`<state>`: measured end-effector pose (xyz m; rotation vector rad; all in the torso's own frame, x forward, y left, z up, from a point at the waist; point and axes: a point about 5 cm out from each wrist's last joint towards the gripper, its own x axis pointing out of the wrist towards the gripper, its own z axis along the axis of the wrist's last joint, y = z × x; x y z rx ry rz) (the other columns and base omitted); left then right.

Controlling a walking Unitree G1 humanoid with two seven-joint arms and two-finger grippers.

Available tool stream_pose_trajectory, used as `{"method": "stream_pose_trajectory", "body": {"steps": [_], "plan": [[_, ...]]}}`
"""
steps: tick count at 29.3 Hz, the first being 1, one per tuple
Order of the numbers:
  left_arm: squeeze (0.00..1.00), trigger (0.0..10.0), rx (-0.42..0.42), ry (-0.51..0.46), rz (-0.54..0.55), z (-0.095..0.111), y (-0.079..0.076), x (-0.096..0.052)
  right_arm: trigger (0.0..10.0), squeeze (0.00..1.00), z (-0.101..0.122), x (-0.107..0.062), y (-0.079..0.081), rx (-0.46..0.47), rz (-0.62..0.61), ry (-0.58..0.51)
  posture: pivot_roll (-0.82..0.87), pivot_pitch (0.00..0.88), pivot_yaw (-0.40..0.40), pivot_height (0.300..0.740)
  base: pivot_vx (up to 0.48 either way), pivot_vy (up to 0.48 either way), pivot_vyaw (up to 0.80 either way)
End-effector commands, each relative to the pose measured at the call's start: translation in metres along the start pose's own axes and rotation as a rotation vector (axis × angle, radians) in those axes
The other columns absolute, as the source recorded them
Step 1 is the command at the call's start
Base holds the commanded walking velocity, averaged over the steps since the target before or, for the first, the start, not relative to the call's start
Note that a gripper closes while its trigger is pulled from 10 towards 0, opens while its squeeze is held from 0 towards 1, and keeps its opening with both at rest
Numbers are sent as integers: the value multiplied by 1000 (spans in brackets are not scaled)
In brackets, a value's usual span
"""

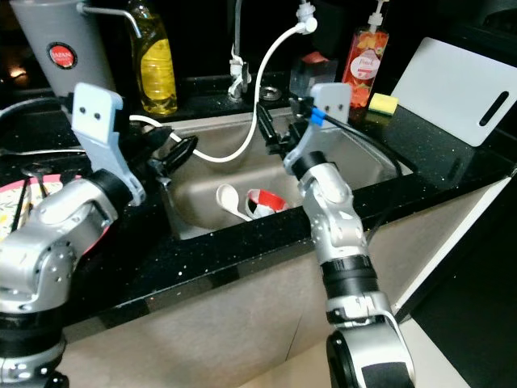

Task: Kitchen organization

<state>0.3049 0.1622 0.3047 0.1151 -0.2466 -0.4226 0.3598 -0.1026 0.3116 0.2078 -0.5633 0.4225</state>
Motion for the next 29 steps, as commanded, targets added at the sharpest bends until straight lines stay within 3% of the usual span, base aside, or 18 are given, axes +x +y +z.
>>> {"method": "stream_pose_trajectory", "body": {"steps": [1, 8, 16, 29], "plan": [[0, 10000, 17, 57, 6, -4, 1, 2, 10000, 0, 4, -6, -1, 8, -6, 0, -42, 106, -64, 740, 0, 0, 0], [0, 10000, 3, 97, 119, -7, 15, -1, 10000, 0, 2, -23, 4, -34, 29, 81, -48, 115, -57, 740, 0, 0, 0], [0, 10000, 8, 85, 269, -1, 35, 2, 10000, 0, 5, -26, 4, -27, 14, 103, -46, 118, -50, 740, 0, 0, 0], [0, 10000, 53, 125, 349, -3, 44, -6, 10000, 0, 11, -27, 7, -29, 20, 108, -46, 115, -58, 740, 0, 0, 0]]}}
